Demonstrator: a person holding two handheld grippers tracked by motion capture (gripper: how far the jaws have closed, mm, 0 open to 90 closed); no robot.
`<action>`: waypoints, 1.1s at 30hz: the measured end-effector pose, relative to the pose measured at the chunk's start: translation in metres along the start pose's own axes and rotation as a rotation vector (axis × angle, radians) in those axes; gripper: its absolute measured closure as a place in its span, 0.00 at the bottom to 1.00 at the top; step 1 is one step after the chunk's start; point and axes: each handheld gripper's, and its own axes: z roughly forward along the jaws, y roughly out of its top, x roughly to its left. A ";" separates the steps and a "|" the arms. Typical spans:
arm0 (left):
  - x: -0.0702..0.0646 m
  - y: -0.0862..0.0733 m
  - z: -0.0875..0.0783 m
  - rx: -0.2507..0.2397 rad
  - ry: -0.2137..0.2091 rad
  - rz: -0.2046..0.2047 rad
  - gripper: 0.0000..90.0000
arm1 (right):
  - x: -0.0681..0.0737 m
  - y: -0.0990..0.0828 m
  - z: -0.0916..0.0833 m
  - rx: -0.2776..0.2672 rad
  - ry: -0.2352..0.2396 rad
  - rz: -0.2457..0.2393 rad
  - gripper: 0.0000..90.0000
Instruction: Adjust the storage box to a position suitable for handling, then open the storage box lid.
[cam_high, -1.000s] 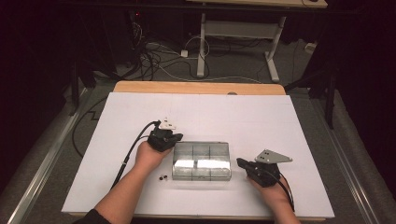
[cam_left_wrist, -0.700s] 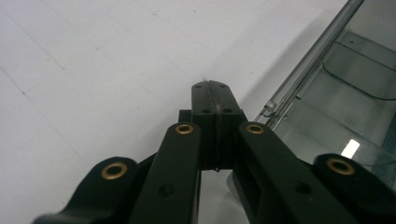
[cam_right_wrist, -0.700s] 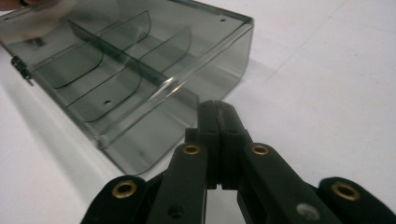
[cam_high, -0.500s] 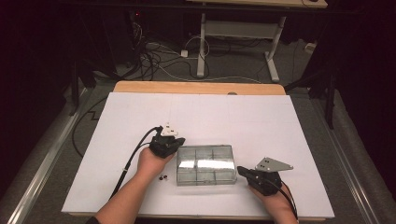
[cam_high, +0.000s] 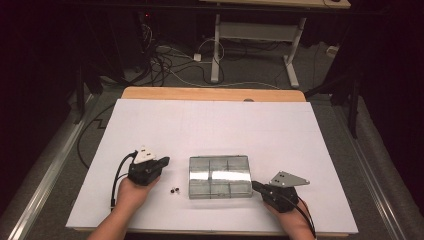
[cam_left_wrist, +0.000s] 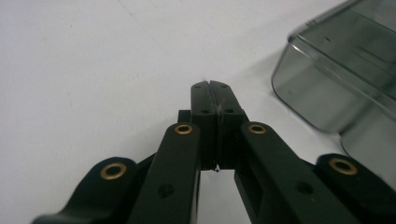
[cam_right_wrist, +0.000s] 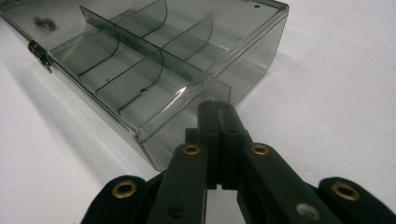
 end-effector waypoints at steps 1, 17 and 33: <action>-0.001 -0.005 -0.005 -0.005 -0.012 -0.002 0.96 | 0.000 0.000 0.000 0.000 0.002 0.001 1.00; -0.003 -0.037 -0.031 -0.019 -0.188 0.003 0.97 | 0.005 0.003 -0.003 -0.031 -0.019 0.008 1.00; -0.008 -0.040 -0.032 -0.016 -0.136 0.039 0.97 | -0.003 0.003 -0.011 -0.065 -0.048 0.043 1.00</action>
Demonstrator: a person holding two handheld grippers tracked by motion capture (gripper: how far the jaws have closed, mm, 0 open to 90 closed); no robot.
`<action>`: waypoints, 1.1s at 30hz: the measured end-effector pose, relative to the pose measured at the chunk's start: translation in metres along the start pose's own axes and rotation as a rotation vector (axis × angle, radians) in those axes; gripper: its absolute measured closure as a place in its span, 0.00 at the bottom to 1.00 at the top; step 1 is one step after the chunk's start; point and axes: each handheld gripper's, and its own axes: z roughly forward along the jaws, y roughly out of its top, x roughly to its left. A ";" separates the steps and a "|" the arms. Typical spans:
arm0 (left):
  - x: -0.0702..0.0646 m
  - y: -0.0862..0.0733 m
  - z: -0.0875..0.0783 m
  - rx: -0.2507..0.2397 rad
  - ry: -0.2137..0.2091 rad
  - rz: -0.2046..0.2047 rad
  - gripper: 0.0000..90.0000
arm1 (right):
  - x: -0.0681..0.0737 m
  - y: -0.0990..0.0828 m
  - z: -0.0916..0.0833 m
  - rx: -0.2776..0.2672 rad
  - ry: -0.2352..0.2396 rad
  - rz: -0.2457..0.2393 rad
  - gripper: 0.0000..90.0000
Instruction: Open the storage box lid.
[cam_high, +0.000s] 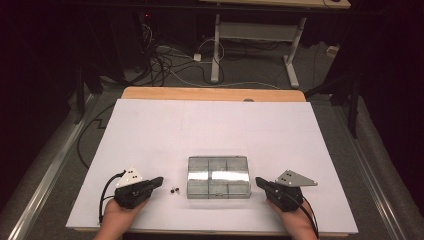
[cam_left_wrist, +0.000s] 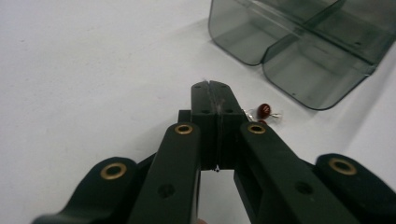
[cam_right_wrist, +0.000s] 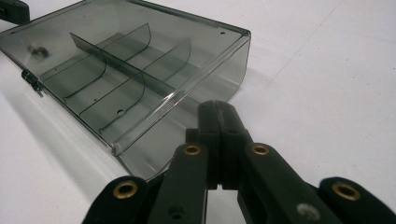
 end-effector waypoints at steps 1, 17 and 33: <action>-0.001 0.001 0.002 0.016 0.023 -0.010 0.97 | 0.000 0.000 0.000 -0.001 -0.002 0.000 1.00; -0.006 -0.003 -0.003 -0.028 0.015 0.044 0.97 | 0.004 0.005 -0.010 -0.073 0.020 -0.018 1.00; -0.003 0.000 0.002 0.024 -0.017 0.035 0.97 | 0.030 0.023 -0.007 -0.119 0.134 -0.062 1.00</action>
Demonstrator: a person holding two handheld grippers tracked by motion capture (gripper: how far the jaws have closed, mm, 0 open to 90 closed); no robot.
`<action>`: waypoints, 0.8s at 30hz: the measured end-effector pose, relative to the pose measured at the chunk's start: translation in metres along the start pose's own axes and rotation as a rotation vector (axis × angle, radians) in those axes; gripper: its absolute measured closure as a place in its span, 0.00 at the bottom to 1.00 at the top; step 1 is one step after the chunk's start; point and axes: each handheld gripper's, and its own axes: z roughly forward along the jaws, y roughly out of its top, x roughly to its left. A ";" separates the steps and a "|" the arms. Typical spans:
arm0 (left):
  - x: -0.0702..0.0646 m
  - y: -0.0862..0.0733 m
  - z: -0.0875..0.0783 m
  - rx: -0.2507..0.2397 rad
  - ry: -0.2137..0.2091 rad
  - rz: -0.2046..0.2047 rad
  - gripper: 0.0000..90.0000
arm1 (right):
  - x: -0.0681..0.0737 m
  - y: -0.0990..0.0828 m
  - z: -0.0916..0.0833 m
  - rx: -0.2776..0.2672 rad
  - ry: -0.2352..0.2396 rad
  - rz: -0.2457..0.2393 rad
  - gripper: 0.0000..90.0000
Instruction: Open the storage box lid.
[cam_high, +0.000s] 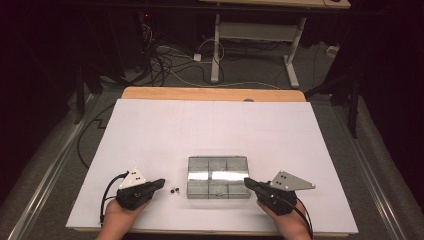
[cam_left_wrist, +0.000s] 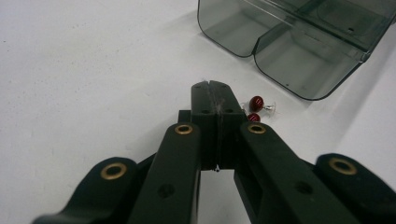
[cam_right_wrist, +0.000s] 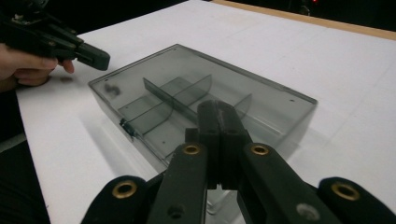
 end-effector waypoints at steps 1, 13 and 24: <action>0.000 0.000 0.000 0.000 0.000 0.000 0.97 | 0.002 0.000 0.001 0.003 0.005 -0.004 1.00; -0.006 0.003 -0.005 -0.052 -0.054 0.005 0.97 | 0.020 0.005 0.020 0.018 0.075 -0.034 1.00; -0.015 0.008 0.003 -0.072 -0.067 -0.009 0.97 | 0.043 0.008 0.038 0.039 0.155 -0.061 1.00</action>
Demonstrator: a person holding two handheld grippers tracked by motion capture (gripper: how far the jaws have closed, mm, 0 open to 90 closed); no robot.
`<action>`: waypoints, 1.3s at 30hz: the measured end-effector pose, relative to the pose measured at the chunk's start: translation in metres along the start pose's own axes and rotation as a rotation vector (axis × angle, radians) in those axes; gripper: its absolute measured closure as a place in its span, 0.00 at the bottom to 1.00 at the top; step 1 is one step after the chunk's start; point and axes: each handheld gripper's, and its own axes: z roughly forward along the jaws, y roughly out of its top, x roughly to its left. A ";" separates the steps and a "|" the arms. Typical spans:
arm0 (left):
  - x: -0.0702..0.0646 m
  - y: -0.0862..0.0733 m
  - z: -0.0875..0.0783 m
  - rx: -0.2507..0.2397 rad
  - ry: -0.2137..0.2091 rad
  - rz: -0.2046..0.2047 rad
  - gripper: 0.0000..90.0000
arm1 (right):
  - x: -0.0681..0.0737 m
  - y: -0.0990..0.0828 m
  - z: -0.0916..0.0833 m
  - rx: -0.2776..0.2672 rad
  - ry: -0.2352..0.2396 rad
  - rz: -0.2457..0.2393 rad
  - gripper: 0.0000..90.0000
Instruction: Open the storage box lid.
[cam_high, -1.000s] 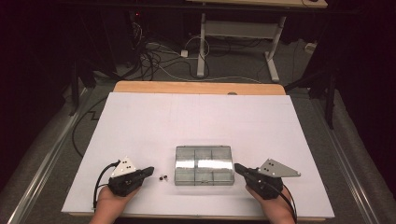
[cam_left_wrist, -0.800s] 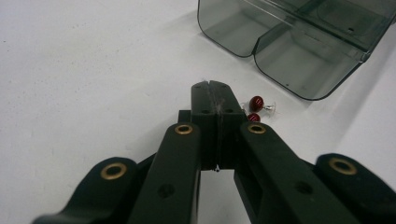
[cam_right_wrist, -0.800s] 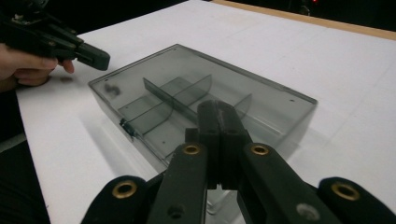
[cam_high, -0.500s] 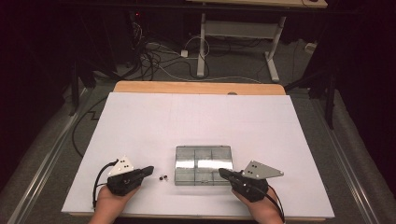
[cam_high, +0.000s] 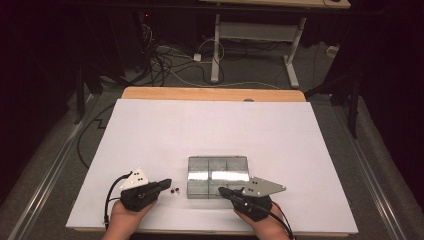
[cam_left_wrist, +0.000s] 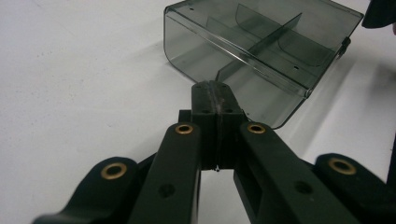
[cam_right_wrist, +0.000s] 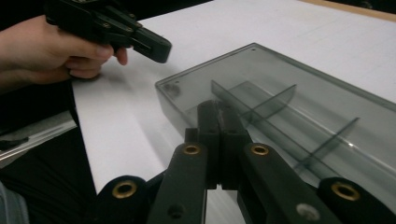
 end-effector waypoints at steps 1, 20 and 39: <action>0.000 -0.001 0.002 0.004 0.010 0.006 0.97 | 0.003 0.000 0.004 0.003 0.016 0.002 1.00; 0.006 -0.004 0.003 0.018 -0.006 0.020 0.97 | 0.018 -0.010 0.028 0.097 0.104 -0.002 1.00; 0.007 -0.004 0.004 0.024 -0.007 0.018 0.97 | 0.005 -0.021 0.025 0.196 0.062 0.060 1.00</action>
